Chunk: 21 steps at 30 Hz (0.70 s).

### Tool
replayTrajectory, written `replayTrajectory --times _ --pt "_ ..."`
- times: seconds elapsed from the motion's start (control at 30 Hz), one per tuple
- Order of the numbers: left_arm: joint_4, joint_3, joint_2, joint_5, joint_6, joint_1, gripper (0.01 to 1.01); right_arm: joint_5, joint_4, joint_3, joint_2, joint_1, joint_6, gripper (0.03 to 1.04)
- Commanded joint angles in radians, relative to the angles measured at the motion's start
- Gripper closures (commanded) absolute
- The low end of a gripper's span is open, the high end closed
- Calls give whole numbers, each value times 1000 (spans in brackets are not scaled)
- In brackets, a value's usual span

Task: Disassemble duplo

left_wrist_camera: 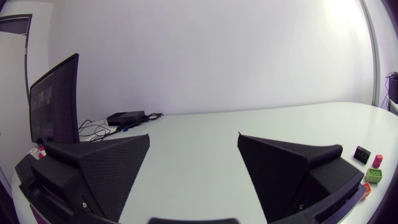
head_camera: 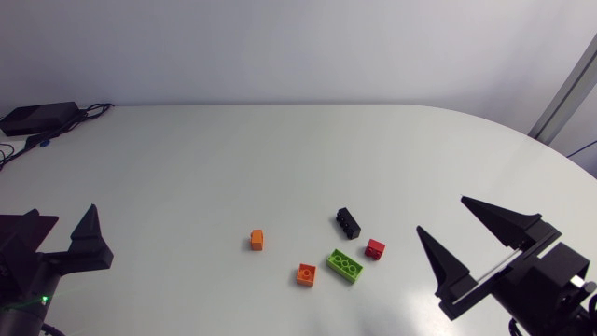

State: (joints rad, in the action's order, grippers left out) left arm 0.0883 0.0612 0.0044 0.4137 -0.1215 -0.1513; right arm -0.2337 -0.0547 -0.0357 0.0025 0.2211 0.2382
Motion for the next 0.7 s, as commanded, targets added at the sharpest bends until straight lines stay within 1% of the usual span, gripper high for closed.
replayTrajectory --times 0.0,0.03,0.1,0.2,0.23,0.37,0.43,0.53,0.67 --pt "-16 -23 -20 -9 52 9 46 28 15 40 -9 -57 -157 67" --pt "-16 -23 -20 -9 56 9 46 40 15 40 -9 -72 -172 67" --pt "-15 -23 -18 -9 72 16 46 40 16 40 -9 -111 -172 67" --pt "-10 -21 -14 -10 95 24 46 42 16 40 -9 -223 -175 67" --pt "-10 -21 -12 -10 98 24 46 42 16 40 -9 -246 -175 67" --pt "-4 -20 -4 -15 129 18 46 43 18 40 -9 -238 -186 67" --pt "-2 -20 -3 -39 129 16 46 43 18 40 -9 -259 -255 67" --pt "-7 -21 -3 -73 123 25 46 40 18 40 -10 -316 -329 67" --pt "-35 -26 -4 -81 121 39 46 39 18 40 -10 -319 -333 67"
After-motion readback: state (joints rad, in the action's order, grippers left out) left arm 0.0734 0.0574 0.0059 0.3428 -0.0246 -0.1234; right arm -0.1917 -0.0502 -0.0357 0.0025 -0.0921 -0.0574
